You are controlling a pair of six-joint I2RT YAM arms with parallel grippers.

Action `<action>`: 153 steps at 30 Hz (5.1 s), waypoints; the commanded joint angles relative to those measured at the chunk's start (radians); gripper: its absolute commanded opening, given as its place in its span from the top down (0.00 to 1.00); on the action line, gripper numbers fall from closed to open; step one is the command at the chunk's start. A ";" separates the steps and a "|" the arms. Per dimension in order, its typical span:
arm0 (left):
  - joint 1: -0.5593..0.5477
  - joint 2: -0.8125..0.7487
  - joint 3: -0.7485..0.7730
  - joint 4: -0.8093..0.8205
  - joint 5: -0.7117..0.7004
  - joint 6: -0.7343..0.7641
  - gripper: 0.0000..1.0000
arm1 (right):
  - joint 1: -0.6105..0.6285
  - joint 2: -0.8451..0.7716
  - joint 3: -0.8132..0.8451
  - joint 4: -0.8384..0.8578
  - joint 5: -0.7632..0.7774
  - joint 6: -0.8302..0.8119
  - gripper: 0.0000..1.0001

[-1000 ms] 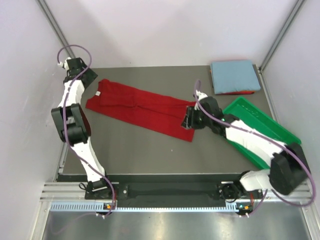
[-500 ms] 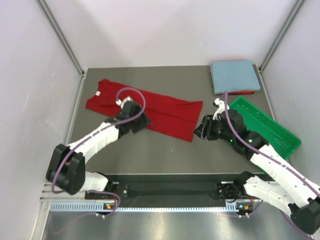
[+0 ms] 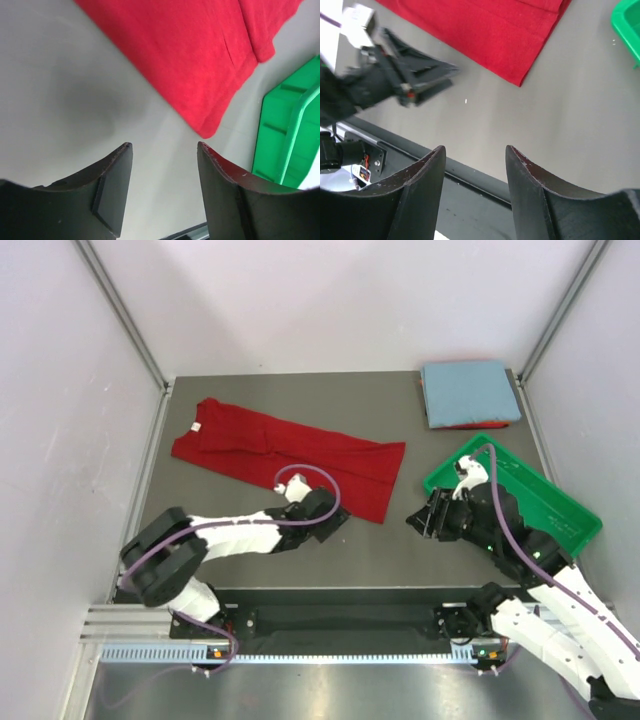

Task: Fold and stack the t-shirts
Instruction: Fold the tshirt

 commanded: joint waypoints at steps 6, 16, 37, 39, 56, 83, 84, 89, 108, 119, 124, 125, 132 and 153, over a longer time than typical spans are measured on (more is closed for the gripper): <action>-0.073 0.257 0.174 0.195 -0.019 -0.147 0.45 | 0.005 -0.018 0.031 -0.044 0.035 0.005 0.48; -0.093 0.362 0.172 0.294 0.009 -0.196 0.51 | 0.003 -0.007 0.038 -0.020 0.064 0.005 0.47; -0.142 0.397 0.178 0.187 -0.051 -0.284 0.62 | 0.005 -0.036 0.018 0.052 0.059 0.079 0.45; -0.146 0.399 0.181 0.172 -0.057 -0.299 0.62 | 0.003 -0.047 0.002 0.065 0.050 0.091 0.45; -0.171 0.408 0.290 -0.061 -0.158 -0.354 0.62 | 0.003 -0.077 -0.009 0.098 0.046 0.099 0.44; -0.222 0.422 0.298 -0.219 -0.152 -0.425 1.00 | 0.003 -0.206 0.083 0.003 0.012 0.085 0.40; -0.226 0.405 0.293 -0.230 -0.157 -0.423 1.00 | 0.005 -0.203 0.083 0.003 0.010 0.087 0.40; -0.261 0.353 0.241 -0.281 -0.166 -0.414 1.00 | 0.003 -0.186 0.075 -0.003 0.004 0.073 0.39; -0.510 0.081 0.033 -0.535 -0.229 -0.517 1.00 | 0.003 0.065 0.149 -0.053 0.035 -0.064 0.39; -0.567 0.013 0.198 -0.930 -0.345 -0.580 0.54 | 0.003 0.101 0.164 -0.063 0.036 -0.062 0.39; -0.527 -0.158 0.241 -1.089 -0.546 -0.568 0.47 | 0.003 0.082 0.146 -0.035 0.023 -0.050 0.39; -0.503 -0.255 0.232 -1.088 -0.584 -0.534 0.47 | 0.003 0.081 0.144 -0.032 0.018 -0.047 0.39; -0.017 -0.767 0.082 -0.735 -0.526 0.116 0.44 | 0.005 0.093 0.132 0.042 -0.031 -0.036 0.38; 1.056 -0.006 0.462 -0.361 0.092 0.641 0.46 | 0.005 0.136 0.112 0.147 -0.074 -0.082 0.38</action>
